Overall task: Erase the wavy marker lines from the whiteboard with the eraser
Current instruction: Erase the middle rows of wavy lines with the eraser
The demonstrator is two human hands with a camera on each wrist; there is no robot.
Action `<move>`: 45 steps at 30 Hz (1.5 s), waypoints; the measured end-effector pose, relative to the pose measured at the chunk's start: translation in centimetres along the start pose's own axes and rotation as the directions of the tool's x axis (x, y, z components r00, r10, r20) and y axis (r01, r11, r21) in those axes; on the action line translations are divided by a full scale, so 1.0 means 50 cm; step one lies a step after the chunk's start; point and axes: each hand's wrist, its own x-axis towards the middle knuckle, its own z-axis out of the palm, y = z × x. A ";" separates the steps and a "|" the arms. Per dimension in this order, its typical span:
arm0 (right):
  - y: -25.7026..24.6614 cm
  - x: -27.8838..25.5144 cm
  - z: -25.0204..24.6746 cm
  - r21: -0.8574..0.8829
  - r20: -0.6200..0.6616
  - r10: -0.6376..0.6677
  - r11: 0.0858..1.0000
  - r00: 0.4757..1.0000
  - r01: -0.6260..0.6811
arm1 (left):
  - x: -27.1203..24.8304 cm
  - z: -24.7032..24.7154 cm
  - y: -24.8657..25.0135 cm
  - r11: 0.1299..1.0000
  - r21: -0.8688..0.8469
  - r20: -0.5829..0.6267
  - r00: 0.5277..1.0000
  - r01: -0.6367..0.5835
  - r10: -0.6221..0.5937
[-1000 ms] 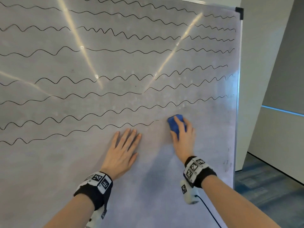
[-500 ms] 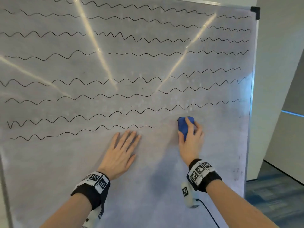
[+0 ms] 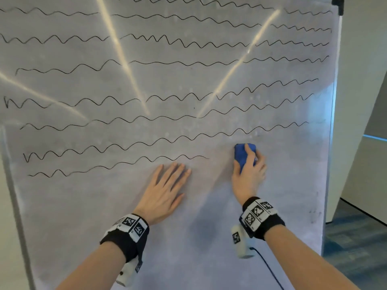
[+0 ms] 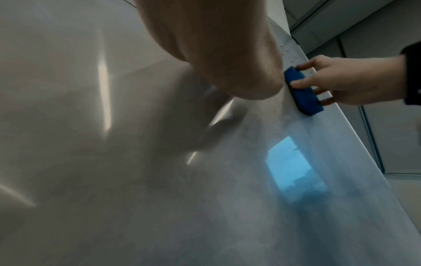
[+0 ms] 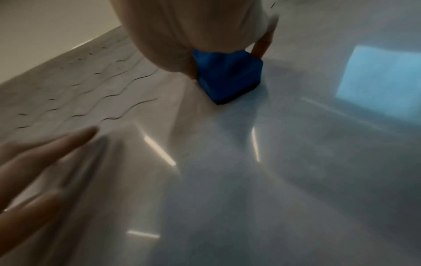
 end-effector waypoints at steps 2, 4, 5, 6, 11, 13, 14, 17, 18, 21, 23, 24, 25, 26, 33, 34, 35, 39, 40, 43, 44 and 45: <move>-0.076 -0.042 0.029 -0.013 0.000 -0.027 1.000 1.000 0.027 | -0.014 -0.004 -0.018 1.000 -0.015 0.003 1.000 -0.027 0.027; -0.143 -0.098 0.057 -0.016 0.050 -0.126 0.992 0.991 0.127 | -0.026 -0.009 -0.043 0.999 -0.009 0.003 0.999 -0.054 0.054; -0.157 -0.118 0.064 -0.019 0.069 -0.173 0.984 0.982 0.175 | -0.031 -0.011 -0.055 0.998 -0.004 -0.003 0.998 -0.067 0.067; -0.155 -0.128 0.065 -0.024 0.088 -0.232 0.972 0.969 0.234 | -0.035 -0.013 -0.066 0.997 -0.001 -0.012 0.997 -0.077 0.077; -0.072 -0.093 0.022 -0.015 0.132 -0.227 0.973 0.965 0.231 | -0.058 -0.014 -0.099 0.990 -0.029 -0.045 0.990 -0.139 0.137; -0.088 -0.078 0.030 0.003 0.076 -0.023 1.000 0.997 0.022 | -0.070 -0.015 -0.103 0.986 -0.059 -0.060 0.987 -0.153 0.150; -0.114 -0.080 0.041 -0.010 0.053 0.046 0.999 0.998 -0.046 | -0.075 -0.016 -0.106 0.985 -0.071 -0.067 0.986 -0.157 0.152; -0.215 -0.132 0.069 -0.006 0.042 -0.012 1.000 0.999 0.013 | -0.091 -0.019 -0.119 0.987 -0.077 -0.073 0.988 -0.141 0.136; -0.233 -0.158 0.076 -0.014 0.070 -0.097 0.995 0.993 0.099 | -0.096 -0.021 -0.123 0.988 -0.076 -0.071 0.989 -0.132 0.126; -0.201 -0.196 0.066 -0.018 0.185 -0.327 0.942 0.927 0.336 | -0.113 -0.028 -0.140 0.990 -0.086 -0.066 0.992 -0.115 0.109; -0.158 -0.172 0.047 0.006 0.198 -0.315 0.947 0.928 0.320 | -0.122 -0.035 -0.156 0.993 -0.075 -0.059 0.994 -0.091 0.087; -0.144 -0.153 0.042 0.023 0.169 -0.242 0.970 0.955 0.241 | -0.127 -0.038 -0.165 0.994 -0.070 -0.054 0.996 -0.079 0.076; -0.141 -0.134 0.043 0.044 0.131 -0.148 0.989 0.980 0.144 | -0.131 -0.041 -0.172 0.995 -0.065 -0.052 0.996 -0.073 0.070; -0.152 -0.121 0.050 0.049 0.100 -0.060 0.997 0.993 0.055 | -0.134 -0.042 -0.179 0.996 -0.062 -0.052 0.996 -0.070 0.067; -0.286 -0.225 0.101 -0.017 0.134 -0.297 0.953 0.946 0.302 | -0.117 -0.052 -0.184 0.997 -0.054 -0.058 0.997 -0.060 0.057; -0.269 -0.236 0.095 -0.014 0.172 -0.373 0.925 0.912 0.381 | -0.117 -0.053 -0.184 0.997 -0.053 -0.058 0.997 -0.060 0.057; -0.247 -0.234 0.085 -0.013 0.198 -0.422 0.901 0.885 0.433 | -0.119 -0.055 -0.185 0.997 -0.050 -0.059 0.997 -0.059 0.056; -0.196 -0.170 0.060 0.020 0.097 -0.186 0.983 0.978 0.185 | -0.147 -0.057 -0.197 0.997 -0.037 -0.046 0.997 -0.065 0.063; -0.209 -0.157 0.065 0.021 0.067 -0.107 0.994 0.992 0.106 | -0.156 -0.056 -0.201 0.997 -0.039 -0.044 0.997 -0.061 0.060; -0.294 -0.174 0.097 -0.006 0.049 -0.125 0.992 0.991 0.125 | -0.179 -0.054 -0.213 0.998 -0.043 -0.028 0.999 -0.044 0.043; -0.322 -0.196 0.108 -0.017 0.063 -0.181 0.983 0.981 0.183 | -0.184 -0.055 -0.216 0.998 -0.039 -0.028 0.999 -0.042 0.041; -0.340 -0.221 0.118 -0.031 0.082 -0.237 0.970 0.968 0.240 | -0.187 -0.057 -0.220 0.998 -0.036 -0.032 0.999 -0.042 0.041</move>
